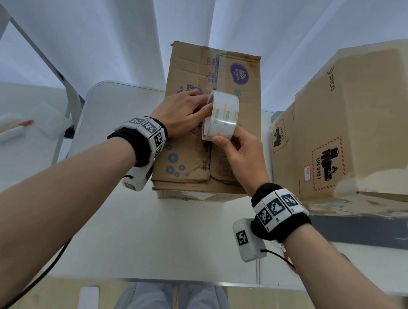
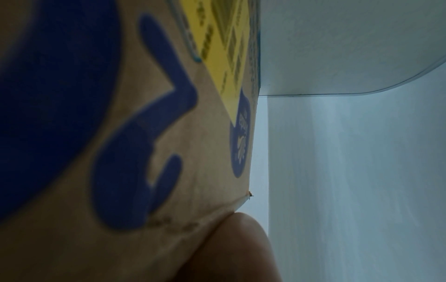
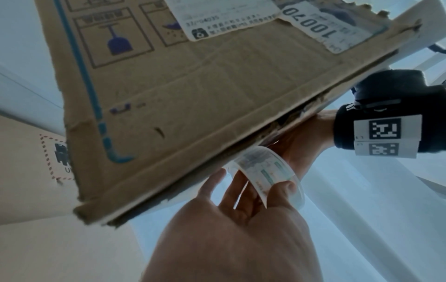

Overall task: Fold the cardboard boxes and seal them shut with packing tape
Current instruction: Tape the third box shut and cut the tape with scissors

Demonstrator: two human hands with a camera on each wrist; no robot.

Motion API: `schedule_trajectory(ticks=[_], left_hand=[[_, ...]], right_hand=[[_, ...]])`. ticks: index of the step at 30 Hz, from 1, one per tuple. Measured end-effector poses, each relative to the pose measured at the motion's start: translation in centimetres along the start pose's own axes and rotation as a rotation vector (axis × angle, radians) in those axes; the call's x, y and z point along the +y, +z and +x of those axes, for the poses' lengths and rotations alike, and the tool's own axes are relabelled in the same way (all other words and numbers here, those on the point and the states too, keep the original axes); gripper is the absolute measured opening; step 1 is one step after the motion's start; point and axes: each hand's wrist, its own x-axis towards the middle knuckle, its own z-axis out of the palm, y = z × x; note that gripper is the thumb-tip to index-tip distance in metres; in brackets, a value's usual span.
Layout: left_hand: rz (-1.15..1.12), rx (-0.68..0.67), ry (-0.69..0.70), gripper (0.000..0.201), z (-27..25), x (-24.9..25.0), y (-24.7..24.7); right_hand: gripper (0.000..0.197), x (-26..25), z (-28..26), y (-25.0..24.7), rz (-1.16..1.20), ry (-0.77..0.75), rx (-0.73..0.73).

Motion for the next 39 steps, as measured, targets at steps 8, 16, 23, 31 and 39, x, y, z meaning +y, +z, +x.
schedule_trajectory(ticks=[8, 16, 23, 31, 39], left_hand=[[-0.032, -0.015, 0.009, 0.067, -0.3, 0.0, 0.0], [-0.1, 0.058, 0.024, 0.061, -0.4, 0.3, 0.0], [-0.115, 0.077, 0.116, 0.049, -1.1, 0.5, 0.0], [-0.108, 0.058, 0.086, 0.057, -1.0, 0.6, -0.1], [-0.105, 0.054, 0.061, 0.058, -1.0, 0.9, -0.1]], right_hand=[[0.036, 0.0, -1.2, -0.5, 0.072, 0.038, -0.05], [0.04, 0.5, -2.2, -0.7, 0.186, 0.082, -0.125], [0.031, 0.6, -2.4, -0.2, 0.111, 0.051, -0.093], [0.033, 0.8, -2.3, -0.4, 0.217, 0.068, -0.067], [0.036, 0.5, -2.3, -0.5, 0.287, 0.097, -0.065]])
